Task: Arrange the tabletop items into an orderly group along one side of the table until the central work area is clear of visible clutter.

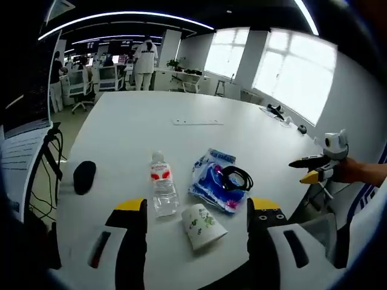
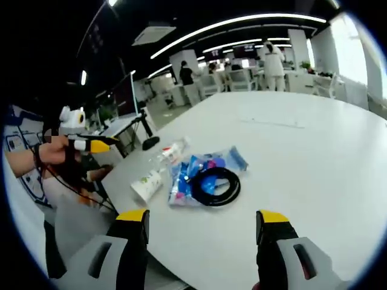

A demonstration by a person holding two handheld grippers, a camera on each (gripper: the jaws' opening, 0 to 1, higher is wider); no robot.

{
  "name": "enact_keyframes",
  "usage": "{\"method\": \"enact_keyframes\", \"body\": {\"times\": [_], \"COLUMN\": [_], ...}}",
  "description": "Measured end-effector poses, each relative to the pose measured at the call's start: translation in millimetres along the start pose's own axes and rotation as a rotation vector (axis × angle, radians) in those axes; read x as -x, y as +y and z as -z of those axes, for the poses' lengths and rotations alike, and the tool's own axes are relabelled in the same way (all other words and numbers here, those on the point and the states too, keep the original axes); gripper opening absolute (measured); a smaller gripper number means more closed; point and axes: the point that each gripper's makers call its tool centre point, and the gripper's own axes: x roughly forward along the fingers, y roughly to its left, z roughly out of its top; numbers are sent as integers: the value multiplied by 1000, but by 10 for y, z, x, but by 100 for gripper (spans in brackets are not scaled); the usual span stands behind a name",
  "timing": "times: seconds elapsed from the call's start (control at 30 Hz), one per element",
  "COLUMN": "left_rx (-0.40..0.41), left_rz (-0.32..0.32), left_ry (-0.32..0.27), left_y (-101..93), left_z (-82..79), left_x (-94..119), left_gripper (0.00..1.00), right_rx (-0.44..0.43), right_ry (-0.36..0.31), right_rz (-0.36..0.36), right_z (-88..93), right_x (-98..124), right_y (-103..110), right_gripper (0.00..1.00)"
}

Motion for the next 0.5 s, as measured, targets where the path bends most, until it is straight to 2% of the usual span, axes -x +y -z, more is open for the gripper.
{"method": "enact_keyframes", "body": {"times": [0.2, 0.5], "left_rx": [18, -54], "left_rz": [2, 33], "left_ry": [-11, 15], "left_y": [-5, -100], "left_z": [-40, 27], "left_x": [46, 4], "left_gripper": [66, 66], "right_rx": [6, 45], "right_ry": [9, 6], "right_rz": [-4, 11], "right_z": [-24, -76], "right_x": [-10, -44], "right_y": [68, 81], "right_gripper": [73, 72]}}
